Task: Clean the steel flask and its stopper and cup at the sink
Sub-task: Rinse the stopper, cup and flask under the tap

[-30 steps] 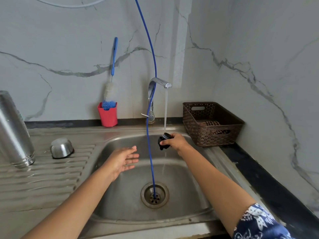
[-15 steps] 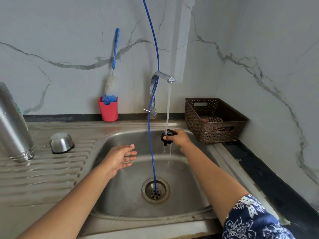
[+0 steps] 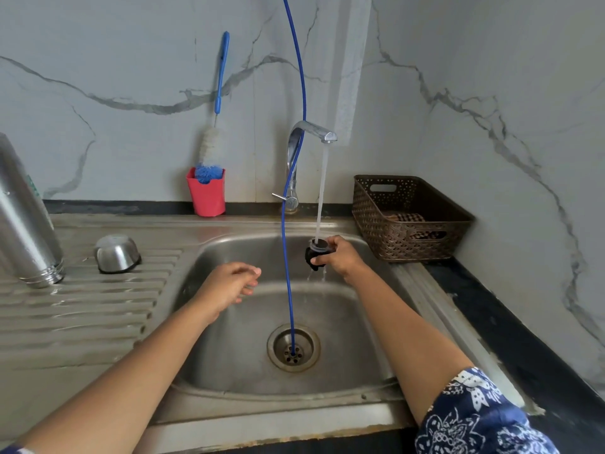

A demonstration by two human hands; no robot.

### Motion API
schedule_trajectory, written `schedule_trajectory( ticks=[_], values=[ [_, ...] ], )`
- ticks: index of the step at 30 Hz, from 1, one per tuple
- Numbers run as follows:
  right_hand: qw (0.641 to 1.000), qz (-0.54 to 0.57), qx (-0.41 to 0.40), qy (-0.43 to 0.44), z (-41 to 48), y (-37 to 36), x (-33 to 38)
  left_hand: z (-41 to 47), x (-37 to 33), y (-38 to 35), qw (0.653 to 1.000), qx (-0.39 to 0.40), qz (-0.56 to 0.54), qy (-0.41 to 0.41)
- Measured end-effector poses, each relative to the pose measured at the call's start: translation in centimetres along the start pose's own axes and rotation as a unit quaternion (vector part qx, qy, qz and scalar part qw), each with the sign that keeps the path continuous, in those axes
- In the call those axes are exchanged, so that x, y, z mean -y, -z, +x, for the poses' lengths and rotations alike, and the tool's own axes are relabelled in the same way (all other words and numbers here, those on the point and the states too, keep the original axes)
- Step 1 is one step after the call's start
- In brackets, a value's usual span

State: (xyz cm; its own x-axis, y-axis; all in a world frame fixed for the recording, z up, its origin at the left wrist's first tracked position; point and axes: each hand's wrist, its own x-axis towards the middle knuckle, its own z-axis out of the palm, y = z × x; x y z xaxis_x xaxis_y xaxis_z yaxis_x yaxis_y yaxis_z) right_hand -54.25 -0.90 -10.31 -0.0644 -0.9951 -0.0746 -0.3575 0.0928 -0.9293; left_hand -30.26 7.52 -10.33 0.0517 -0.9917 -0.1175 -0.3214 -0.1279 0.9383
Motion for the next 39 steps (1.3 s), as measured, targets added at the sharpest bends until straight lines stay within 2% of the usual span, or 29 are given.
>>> schedule_trajectory(
  ticks=[2,3,6,10,18,20,24,27,30,34,39],
  values=[
    [1.0,-0.009,-0.003,0.007,0.0,-0.2,0.0,-0.3,0.2,-0.2,0.981,-0.015,0.183,-0.067],
    [1.0,-0.013,-0.005,0.011,0.0,-0.3,0.0,-0.5,0.3,-0.4,0.97,-0.01,0.23,-0.082],
    [0.999,-0.038,-0.01,0.025,-0.1,-0.4,-0.1,-1.0,0.4,-0.8,0.956,0.015,0.277,-0.09],
    [0.999,-0.036,-0.022,0.018,-0.2,-0.2,-0.4,-1.1,0.4,-0.6,0.952,0.017,0.293,-0.091],
    [0.991,0.111,-0.01,-0.08,0.9,0.1,-1.3,-0.9,0.7,-0.6,0.95,0.018,0.298,-0.089],
    [0.992,0.097,0.007,-0.079,0.7,0.0,-1.2,-0.9,0.8,-0.6,0.952,0.021,0.292,-0.088],
    [0.998,-0.054,0.019,-0.028,-0.1,-0.5,-0.7,-0.7,0.8,-0.5,0.955,0.02,0.284,-0.082],
    [0.995,-0.098,0.021,-0.005,-0.8,-0.3,0.0,-0.6,0.9,-0.5,0.956,0.023,0.28,-0.079],
    [0.996,-0.085,0.035,-0.015,-1.1,0.5,0.2,-0.6,0.9,-0.5,0.958,0.026,0.276,-0.076],
    [0.991,-0.03,0.123,-0.05,-1.1,1.4,0.3,-0.5,0.8,-0.5,0.961,0.025,0.266,-0.078],
    [0.997,0.005,0.066,-0.049,-0.6,1.9,0.3,-0.4,0.9,-0.7,0.962,0.03,0.259,-0.08]
  ],
)
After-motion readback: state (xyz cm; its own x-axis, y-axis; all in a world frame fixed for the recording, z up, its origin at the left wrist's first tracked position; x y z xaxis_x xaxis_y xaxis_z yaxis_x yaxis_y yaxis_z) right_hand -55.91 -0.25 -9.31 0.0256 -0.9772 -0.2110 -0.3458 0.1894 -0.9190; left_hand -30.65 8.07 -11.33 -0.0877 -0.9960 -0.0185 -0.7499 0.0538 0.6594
